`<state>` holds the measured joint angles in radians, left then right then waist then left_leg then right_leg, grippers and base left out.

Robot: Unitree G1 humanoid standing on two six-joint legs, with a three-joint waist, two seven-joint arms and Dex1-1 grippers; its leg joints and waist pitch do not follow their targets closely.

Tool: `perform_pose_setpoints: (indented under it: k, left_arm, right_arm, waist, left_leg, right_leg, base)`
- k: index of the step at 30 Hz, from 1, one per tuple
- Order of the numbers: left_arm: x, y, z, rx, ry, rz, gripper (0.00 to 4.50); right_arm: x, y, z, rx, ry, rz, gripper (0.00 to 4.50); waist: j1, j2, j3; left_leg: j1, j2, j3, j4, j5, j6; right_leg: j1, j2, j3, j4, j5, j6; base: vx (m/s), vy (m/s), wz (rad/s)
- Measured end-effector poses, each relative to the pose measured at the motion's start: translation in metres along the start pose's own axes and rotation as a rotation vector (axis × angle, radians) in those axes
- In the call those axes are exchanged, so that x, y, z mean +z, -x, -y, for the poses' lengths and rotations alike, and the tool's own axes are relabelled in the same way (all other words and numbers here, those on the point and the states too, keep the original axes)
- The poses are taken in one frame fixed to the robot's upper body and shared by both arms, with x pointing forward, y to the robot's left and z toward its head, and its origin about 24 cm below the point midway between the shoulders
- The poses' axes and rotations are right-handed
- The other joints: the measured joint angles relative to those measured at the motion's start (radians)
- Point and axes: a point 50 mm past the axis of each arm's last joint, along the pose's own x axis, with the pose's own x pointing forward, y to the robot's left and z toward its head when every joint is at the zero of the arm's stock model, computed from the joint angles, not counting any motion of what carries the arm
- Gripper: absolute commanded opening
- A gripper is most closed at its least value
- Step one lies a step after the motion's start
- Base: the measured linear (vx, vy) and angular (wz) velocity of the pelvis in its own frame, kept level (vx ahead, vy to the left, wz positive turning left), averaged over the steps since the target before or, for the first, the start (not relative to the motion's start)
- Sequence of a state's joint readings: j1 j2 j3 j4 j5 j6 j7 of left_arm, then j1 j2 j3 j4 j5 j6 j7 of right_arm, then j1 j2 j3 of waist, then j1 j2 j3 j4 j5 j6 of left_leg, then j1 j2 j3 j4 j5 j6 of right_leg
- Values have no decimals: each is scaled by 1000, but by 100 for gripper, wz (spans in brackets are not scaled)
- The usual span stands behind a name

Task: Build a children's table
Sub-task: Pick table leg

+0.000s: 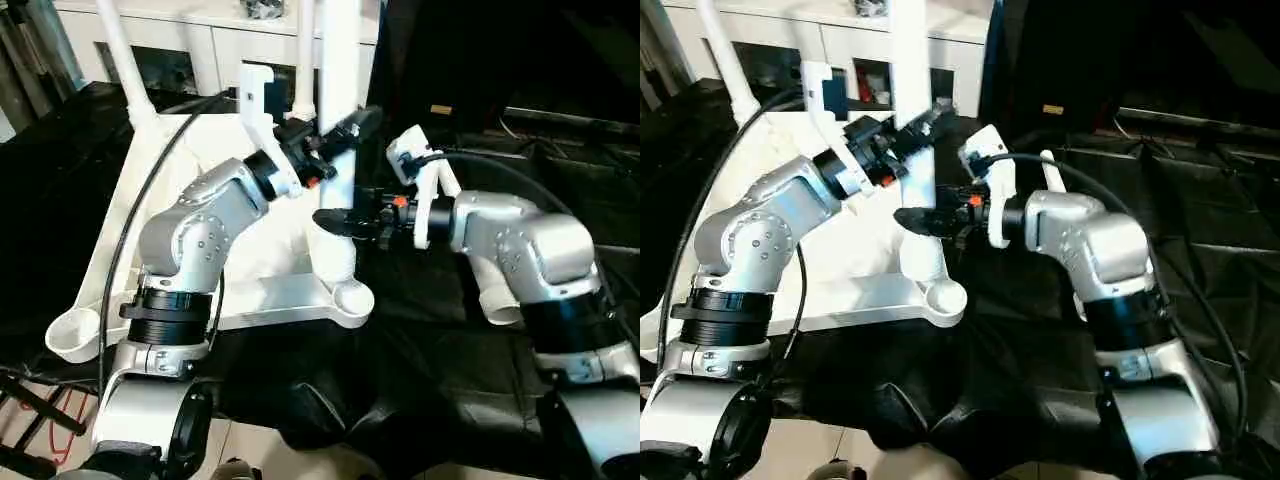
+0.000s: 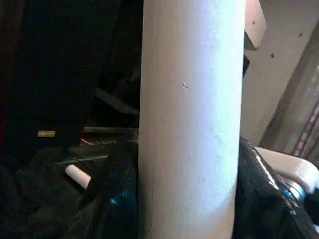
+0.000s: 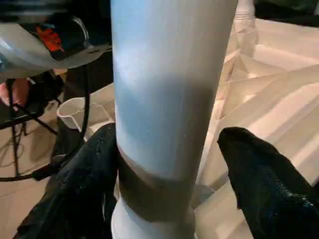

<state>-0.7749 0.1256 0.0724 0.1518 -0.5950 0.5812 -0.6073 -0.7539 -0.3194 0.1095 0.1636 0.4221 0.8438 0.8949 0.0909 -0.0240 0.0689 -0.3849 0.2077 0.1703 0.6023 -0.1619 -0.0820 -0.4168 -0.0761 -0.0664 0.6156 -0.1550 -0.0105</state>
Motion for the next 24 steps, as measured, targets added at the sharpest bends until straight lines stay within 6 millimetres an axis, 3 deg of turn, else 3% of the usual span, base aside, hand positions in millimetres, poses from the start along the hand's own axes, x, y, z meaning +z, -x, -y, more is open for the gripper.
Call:
perform_pose_setpoints:
  k: [17, 24]
  left_arm:
    - [-2, -4, 8, -68, 22, 0, 185]
    - [-2, -4, 8, -72, 22, 1, 185]
  right_arm:
    - [-8, -9, 0, 43, -111, -63, 337]
    - [-9, -10, -1, 71, -136, -59, 266]
  waist:
    - [1, 0, 0]
    - [2, 0, 0]
  left_leg:
    - [0, 0, 0, 0, 0, 0]
    - [0, 0, 0, 0, 0, 0]
  right_leg:
    - [0, 0, 0, 0, 0, 0]
    - [0, 0, 0, 0, 0, 0]
  base:
    - [0, 0, 0]
    - [0, 0, 0]
